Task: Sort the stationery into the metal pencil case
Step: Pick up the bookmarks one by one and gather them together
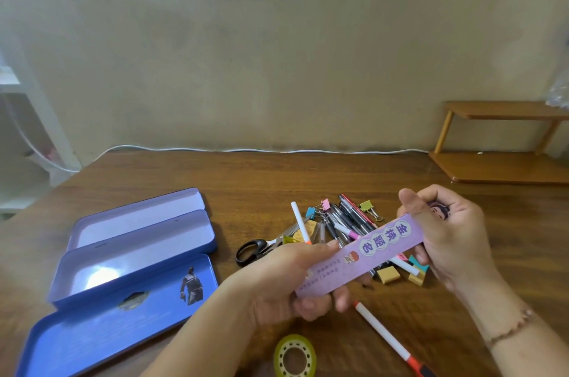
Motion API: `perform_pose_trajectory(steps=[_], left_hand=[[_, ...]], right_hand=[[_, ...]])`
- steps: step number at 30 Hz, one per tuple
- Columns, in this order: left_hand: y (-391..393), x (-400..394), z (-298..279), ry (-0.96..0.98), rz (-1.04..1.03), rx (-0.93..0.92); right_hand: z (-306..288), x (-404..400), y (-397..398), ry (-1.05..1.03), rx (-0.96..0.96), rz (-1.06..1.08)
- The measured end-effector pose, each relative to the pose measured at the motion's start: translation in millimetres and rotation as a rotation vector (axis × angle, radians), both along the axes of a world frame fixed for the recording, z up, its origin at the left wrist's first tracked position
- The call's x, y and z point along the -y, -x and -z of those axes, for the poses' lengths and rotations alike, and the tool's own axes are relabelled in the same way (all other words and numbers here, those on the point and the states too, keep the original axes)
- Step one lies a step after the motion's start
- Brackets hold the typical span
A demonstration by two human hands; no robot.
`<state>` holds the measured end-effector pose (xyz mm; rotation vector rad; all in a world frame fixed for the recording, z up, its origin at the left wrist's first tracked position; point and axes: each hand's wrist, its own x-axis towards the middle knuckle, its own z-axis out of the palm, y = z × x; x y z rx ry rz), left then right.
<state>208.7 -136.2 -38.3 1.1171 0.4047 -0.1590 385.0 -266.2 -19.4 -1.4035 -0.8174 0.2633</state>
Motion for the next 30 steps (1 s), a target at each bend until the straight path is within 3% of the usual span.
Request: perform_pose_trajectory(steps=[9, 16, 23, 28, 30], left_hand=[[5, -5, 0, 0.092, 0.052, 0.048], [5, -11, 5, 0.292, -0.088, 0.252], [-1, -8, -3, 0.182, -0.345, 0.187], [-1, -5, -10, 0.234, -0.463, 0.242], [-3, -5, -10, 0.255, -0.522, 0.307]], right_hand=[[1, -4, 6, -0.057, -0.03, -0.042], [-1, -3, 2, -0.035, -0.042, 0.086], [5, -6, 12, -0.101, -0.106, -0.027], [-8, -1, 15, -0.212, -0.377, -0.158], [-9, 1, 18, -0.166, -0.428, -0.15]])
